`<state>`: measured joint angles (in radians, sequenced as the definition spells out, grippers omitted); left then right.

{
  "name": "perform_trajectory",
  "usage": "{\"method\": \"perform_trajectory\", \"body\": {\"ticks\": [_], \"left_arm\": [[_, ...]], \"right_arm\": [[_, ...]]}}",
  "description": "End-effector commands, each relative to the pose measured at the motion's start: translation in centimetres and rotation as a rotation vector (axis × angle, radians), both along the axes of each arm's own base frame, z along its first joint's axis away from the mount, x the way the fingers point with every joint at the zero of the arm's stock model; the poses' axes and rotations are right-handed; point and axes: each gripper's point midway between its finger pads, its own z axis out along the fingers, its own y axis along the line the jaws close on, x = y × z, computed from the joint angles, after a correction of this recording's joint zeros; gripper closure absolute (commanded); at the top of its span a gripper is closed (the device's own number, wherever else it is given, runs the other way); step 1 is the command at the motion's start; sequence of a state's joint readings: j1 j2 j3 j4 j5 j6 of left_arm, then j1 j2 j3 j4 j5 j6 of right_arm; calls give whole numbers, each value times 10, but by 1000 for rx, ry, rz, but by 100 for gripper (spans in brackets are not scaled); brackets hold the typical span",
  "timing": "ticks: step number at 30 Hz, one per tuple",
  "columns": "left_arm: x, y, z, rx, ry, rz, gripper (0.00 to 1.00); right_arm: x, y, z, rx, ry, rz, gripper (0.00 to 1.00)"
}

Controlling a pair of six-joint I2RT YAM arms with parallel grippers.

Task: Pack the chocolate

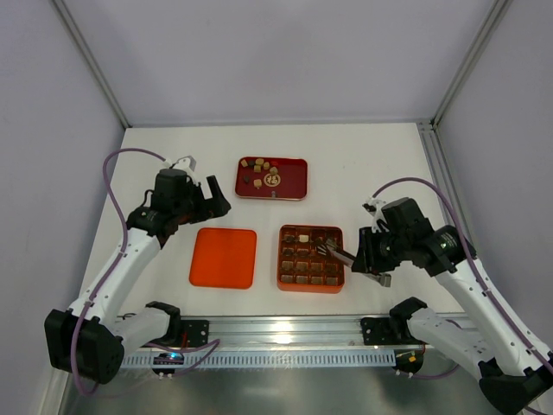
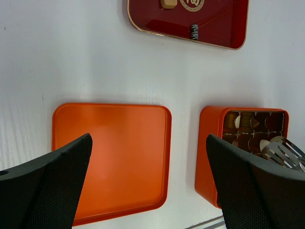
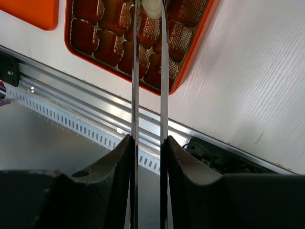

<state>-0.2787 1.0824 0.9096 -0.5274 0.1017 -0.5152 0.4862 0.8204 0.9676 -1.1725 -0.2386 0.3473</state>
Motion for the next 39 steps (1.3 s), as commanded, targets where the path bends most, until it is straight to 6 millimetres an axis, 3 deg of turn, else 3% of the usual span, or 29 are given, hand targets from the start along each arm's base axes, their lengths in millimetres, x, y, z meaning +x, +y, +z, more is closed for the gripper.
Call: {"method": "perform_trajectory", "body": {"ticks": [1, 17, 27, 33, 39], "left_arm": [[5, -1, 5, -7, -30, -2, 0], [4, 0, 4, -2, -26, -1, 0], [5, -1, 6, -6, -32, -3, 0], [4, -3, 6, -16, -30, -13, 0], [2, -9, 14, -53, -48, -32, 0]], "right_arm": [[7, 9, 7, 38, -35, 4, 65], [14, 12, 9, 29, -48, 1, 60], [39, 4, 43, -26, -160, -39, 57], [88, 1, 64, -57, -233, -83, 54], [171, -33, 69, -73, -306, -253, 54]]}}
